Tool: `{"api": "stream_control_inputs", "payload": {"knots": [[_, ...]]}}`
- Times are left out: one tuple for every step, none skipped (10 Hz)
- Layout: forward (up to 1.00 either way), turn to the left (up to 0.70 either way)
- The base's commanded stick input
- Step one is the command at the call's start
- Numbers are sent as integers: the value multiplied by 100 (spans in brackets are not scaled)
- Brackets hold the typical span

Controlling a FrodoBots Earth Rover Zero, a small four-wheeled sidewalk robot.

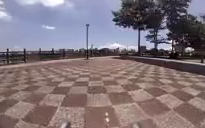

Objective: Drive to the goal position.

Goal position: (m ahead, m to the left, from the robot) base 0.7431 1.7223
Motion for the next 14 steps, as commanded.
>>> {"api": "stream_control_inputs", "payload": {"knots": [[70, 27], [70, 27], [70, 27], [70, 27], [70, 27], [70, 22], [70, 7], [70, 0], [7, 0], [0, 0], [0, 0], [0, 0], [0, 0], [0, 0]]}}
